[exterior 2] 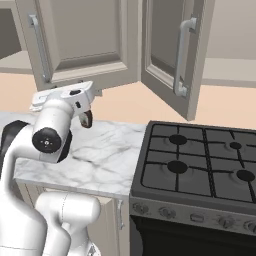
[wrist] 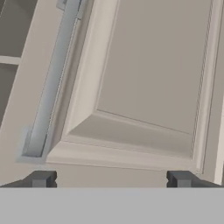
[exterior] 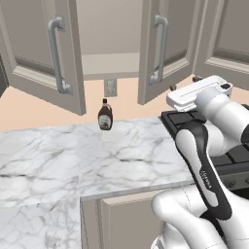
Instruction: Close all open cabinet doors.
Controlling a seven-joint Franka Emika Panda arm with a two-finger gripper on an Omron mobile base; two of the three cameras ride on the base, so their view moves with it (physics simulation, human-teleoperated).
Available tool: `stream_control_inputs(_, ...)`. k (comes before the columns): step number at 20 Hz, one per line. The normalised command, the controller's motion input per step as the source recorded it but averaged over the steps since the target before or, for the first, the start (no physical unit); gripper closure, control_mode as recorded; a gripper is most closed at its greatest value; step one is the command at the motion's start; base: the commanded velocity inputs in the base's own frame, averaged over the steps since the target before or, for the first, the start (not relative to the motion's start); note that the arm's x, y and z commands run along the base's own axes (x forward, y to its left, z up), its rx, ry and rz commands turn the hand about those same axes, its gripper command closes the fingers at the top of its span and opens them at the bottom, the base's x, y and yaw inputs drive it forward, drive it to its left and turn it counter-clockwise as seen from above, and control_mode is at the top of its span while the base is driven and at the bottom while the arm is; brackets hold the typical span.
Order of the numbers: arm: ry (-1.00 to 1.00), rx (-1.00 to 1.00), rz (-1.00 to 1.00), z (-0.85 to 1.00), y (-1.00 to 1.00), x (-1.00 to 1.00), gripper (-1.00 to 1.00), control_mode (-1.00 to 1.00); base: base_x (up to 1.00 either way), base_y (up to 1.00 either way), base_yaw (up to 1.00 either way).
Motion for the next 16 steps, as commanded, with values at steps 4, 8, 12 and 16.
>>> stream_control_inputs(4, 0.0, 0.0, 0.0, -0.12, 0.0, 0.22, -1.0, -1.0, 0.0, 0.0, 0.0)
stream_control_inputs(8, 0.0, 0.0, 0.0, -0.16, 0.0, 0.28, -1.0, -1.0, 0.0, 0.0, 0.0)
stream_control_inputs(12, 0.0, 0.0, 0.0, -0.13, 0.02, 0.37, -1.0, -1.0, 0.0, 0.0, 0.0)
stream_control_inputs(16, 0.0, 0.0, 0.0, -0.16, 0.03, 0.4, -1.0, -1.0, 0.0, 0.0, 0.0)
